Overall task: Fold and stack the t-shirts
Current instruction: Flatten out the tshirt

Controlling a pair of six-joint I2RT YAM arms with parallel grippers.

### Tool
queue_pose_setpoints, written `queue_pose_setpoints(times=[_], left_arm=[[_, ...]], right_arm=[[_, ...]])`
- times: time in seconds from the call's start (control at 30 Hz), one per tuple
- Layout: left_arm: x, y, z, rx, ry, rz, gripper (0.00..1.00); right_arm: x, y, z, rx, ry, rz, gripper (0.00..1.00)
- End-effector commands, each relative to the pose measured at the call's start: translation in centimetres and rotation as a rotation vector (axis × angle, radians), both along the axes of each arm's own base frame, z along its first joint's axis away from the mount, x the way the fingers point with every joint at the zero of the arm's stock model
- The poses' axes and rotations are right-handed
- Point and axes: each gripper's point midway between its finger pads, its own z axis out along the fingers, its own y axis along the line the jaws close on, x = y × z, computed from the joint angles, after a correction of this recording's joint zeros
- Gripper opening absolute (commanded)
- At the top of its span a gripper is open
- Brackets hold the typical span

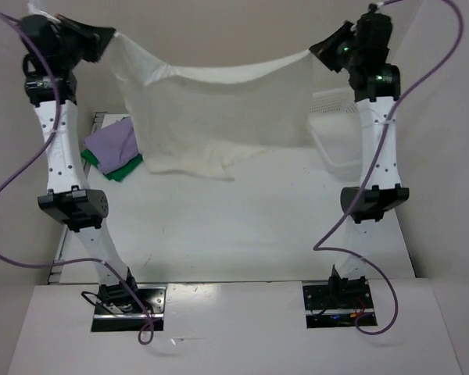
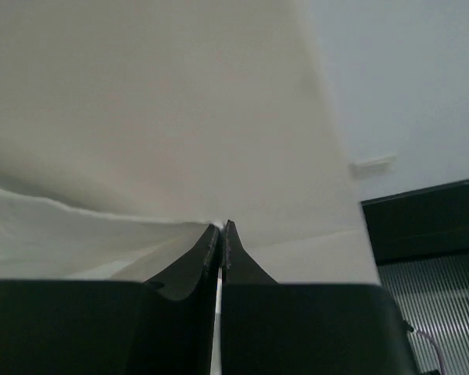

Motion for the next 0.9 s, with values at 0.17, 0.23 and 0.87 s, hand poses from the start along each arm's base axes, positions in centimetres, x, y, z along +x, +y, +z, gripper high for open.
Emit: queue_pose_setpoints(times=[0.17,0.23,0.87], left_arm=[[-8.3,3.0,12.2,0.022,-0.319,0.041,0.00],[-8.0,3.2,9.8,0.052,-0.261,0.048,0.00],[-23.4,-1.6,-27.9,0.146,0.477,-0.055,0.00]], right_arm=[[-8.6,-2.2,13.6,0.067,-0.333,0.033,0.00],[-8.6,-2.1,11.4,0.053,-0.266,0.041,0.00],[-20.4,-5.8,-29.8,-0.127,0.616,-0.042,0.00]])
